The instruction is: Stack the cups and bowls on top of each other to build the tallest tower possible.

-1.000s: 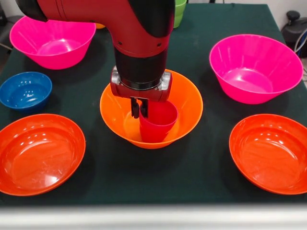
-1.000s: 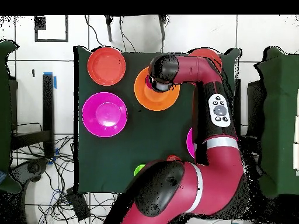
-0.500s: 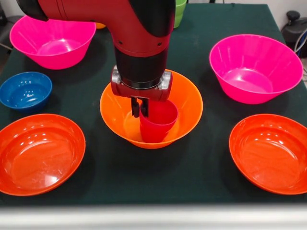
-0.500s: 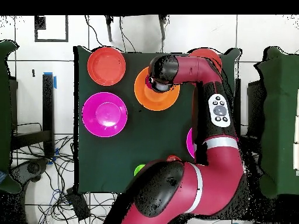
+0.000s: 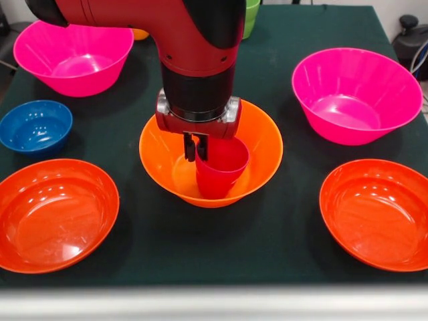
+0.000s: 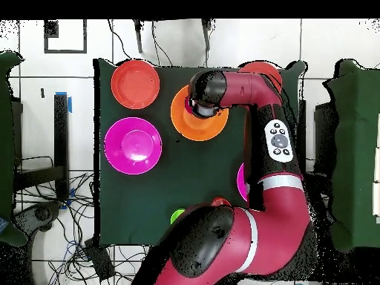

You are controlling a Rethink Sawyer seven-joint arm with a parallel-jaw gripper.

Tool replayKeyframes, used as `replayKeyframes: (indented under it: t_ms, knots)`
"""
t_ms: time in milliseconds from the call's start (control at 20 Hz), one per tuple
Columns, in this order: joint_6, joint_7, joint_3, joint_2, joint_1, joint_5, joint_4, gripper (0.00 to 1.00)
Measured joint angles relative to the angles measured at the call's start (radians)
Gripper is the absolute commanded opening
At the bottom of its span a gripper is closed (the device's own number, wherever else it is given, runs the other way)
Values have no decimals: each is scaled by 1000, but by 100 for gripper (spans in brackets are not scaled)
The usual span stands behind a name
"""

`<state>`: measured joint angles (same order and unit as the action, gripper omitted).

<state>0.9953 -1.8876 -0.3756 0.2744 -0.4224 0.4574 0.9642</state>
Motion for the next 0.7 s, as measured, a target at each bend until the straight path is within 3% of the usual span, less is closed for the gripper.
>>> replayKeyframes:
  t_ms: [700]
  knots:
    - [0, 0, 3, 2, 0, -2, 7, 0]
